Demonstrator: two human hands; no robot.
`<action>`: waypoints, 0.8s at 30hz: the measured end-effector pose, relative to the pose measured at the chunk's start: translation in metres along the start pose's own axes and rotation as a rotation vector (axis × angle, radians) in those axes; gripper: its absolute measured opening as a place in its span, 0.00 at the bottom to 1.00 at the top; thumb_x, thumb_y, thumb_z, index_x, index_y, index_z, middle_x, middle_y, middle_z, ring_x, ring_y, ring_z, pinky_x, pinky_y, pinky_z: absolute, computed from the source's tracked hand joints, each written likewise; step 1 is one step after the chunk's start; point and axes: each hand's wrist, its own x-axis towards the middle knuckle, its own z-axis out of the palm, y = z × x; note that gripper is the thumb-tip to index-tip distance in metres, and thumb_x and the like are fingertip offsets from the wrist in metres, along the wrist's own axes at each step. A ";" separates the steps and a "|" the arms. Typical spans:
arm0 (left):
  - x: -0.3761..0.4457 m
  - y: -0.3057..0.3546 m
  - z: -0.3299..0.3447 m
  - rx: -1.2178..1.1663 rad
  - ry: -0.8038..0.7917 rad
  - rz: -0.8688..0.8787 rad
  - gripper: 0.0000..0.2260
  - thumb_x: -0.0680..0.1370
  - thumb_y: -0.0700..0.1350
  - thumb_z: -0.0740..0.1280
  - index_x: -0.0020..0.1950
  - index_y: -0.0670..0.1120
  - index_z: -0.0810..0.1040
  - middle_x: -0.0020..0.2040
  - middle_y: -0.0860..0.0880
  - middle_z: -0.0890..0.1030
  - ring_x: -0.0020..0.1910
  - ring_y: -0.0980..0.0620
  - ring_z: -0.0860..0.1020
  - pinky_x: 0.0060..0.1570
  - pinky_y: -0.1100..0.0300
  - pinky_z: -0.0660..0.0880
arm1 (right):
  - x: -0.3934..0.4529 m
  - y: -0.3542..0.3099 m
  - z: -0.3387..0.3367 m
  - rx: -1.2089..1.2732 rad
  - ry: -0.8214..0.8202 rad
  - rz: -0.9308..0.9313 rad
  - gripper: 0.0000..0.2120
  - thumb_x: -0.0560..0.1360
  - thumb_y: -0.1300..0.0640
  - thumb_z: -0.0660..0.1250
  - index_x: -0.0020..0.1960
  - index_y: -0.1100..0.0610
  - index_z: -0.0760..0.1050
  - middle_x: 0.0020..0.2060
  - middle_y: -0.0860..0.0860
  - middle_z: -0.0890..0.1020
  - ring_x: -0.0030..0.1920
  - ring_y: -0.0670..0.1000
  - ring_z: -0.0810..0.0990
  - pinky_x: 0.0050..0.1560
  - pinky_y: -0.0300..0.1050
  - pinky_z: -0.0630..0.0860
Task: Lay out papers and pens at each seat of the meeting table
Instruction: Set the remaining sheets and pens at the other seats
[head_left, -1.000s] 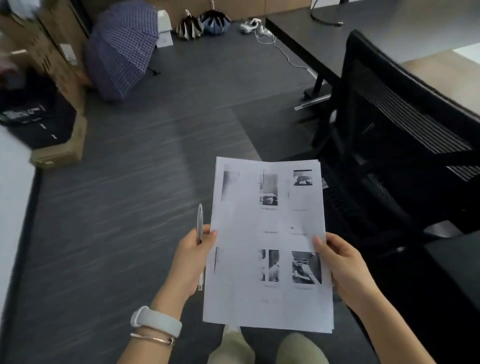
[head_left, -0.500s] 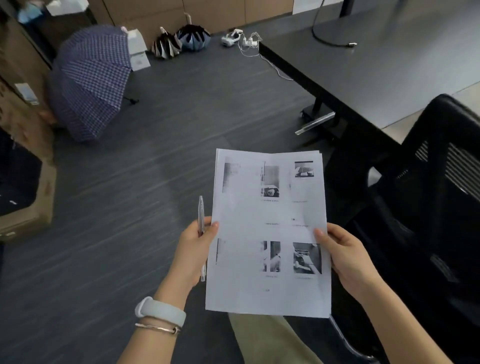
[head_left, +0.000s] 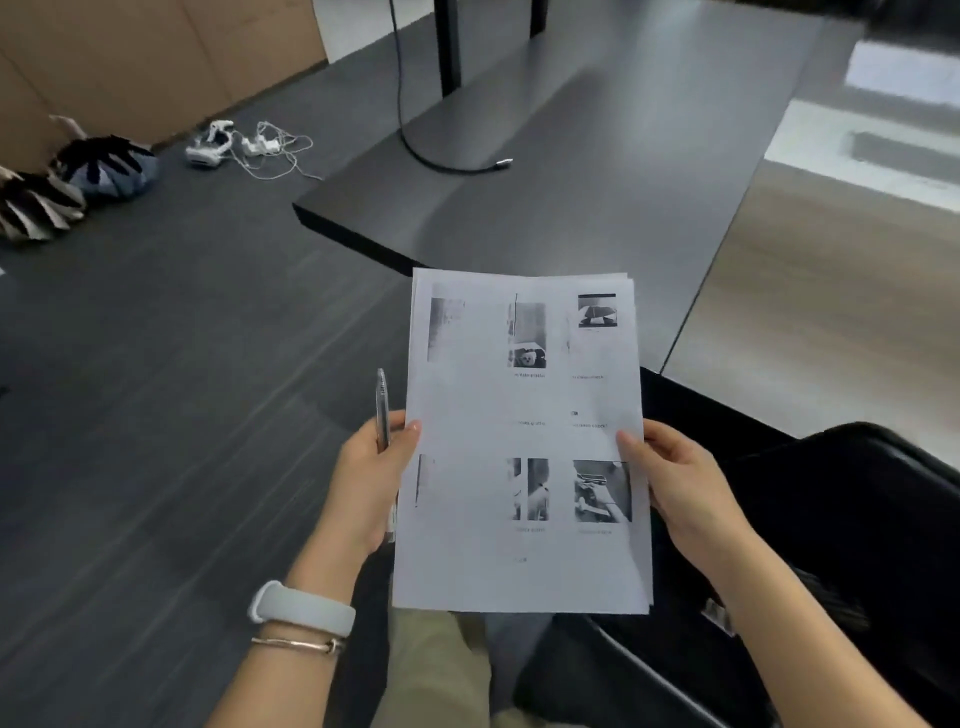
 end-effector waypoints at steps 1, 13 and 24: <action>0.023 0.011 0.007 0.021 -0.042 0.011 0.04 0.79 0.42 0.64 0.50 0.47 0.78 0.51 0.43 0.83 0.51 0.43 0.81 0.57 0.44 0.76 | 0.015 -0.005 0.003 0.023 0.045 -0.004 0.06 0.77 0.57 0.64 0.50 0.51 0.80 0.46 0.49 0.86 0.48 0.52 0.84 0.53 0.52 0.78; 0.208 0.120 0.098 0.272 -0.496 0.002 0.05 0.80 0.44 0.62 0.51 0.50 0.77 0.51 0.47 0.83 0.50 0.47 0.82 0.53 0.49 0.78 | 0.115 -0.075 0.015 0.133 0.446 0.072 0.05 0.76 0.57 0.65 0.49 0.51 0.79 0.47 0.51 0.85 0.44 0.51 0.82 0.47 0.45 0.77; 0.265 0.128 0.197 0.434 -0.651 0.010 0.05 0.79 0.45 0.62 0.48 0.53 0.76 0.50 0.49 0.83 0.51 0.47 0.81 0.50 0.50 0.78 | 0.168 -0.090 -0.041 0.174 0.593 0.144 0.07 0.76 0.59 0.66 0.52 0.53 0.80 0.41 0.50 0.84 0.36 0.49 0.81 0.38 0.42 0.75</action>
